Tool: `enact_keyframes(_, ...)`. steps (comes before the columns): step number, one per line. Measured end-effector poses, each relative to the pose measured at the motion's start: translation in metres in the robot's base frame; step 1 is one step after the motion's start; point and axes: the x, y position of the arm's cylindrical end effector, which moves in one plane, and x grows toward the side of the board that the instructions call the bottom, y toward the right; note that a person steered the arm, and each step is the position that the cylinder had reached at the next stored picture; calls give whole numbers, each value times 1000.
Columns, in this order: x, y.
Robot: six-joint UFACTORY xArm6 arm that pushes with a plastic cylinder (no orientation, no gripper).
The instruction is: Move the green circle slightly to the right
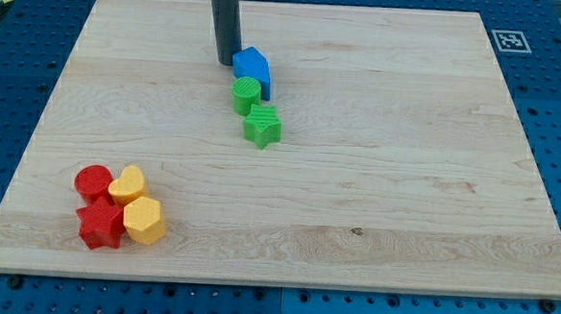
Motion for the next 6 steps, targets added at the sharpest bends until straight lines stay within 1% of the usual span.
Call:
enact_keyframes(1,14,-37)
enact_keyframes(2,36,-34)
enact_keyframes(4,76,-7)
enact_keyframes(5,88,7)
enact_keyframes(6,88,-2)
